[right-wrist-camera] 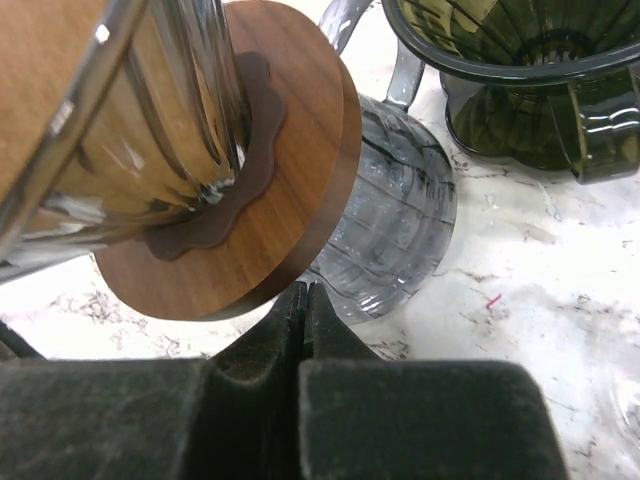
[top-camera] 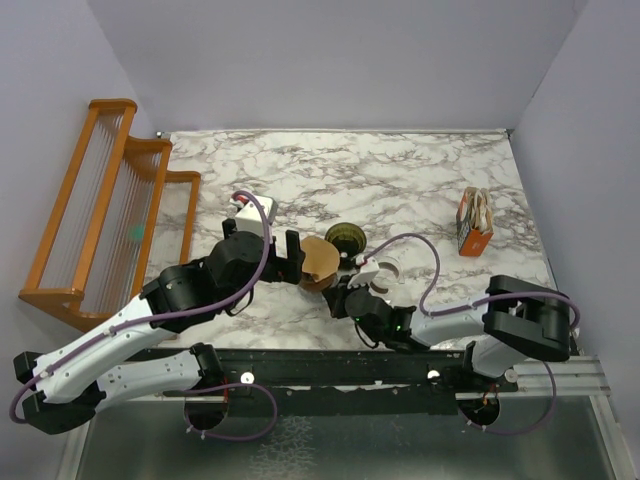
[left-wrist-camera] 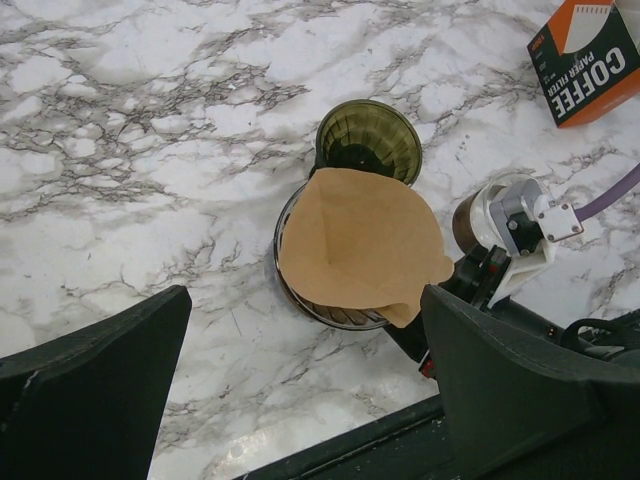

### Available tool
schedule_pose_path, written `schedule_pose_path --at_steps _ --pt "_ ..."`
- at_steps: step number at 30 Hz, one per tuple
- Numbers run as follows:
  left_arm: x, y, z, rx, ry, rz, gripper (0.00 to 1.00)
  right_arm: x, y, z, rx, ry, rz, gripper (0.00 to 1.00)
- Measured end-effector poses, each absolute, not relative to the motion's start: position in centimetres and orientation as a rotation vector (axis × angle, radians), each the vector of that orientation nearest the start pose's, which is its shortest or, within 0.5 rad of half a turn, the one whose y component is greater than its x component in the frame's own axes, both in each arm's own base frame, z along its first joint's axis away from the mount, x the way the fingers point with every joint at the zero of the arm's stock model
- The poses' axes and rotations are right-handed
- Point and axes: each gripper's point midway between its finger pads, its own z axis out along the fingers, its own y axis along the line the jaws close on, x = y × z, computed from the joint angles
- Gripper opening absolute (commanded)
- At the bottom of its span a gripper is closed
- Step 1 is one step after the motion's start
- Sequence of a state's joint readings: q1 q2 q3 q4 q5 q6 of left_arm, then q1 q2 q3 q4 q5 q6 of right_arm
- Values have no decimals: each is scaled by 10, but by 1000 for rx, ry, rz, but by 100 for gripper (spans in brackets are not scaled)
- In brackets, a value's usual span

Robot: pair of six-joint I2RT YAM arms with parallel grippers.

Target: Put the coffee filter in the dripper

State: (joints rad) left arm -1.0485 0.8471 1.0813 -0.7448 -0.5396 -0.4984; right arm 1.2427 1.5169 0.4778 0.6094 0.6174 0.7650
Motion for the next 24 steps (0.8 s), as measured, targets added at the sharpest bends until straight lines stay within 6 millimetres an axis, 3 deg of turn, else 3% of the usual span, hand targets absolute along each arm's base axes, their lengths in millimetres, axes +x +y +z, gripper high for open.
schedule_pose_path --at_steps 9,24 --pt "189 -180 285 215 2000 -435 99 209 354 64 -96 1954 692 0" --pt "188 -177 282 213 2012 -419 99 269 350 58 -21 1910 615 1"
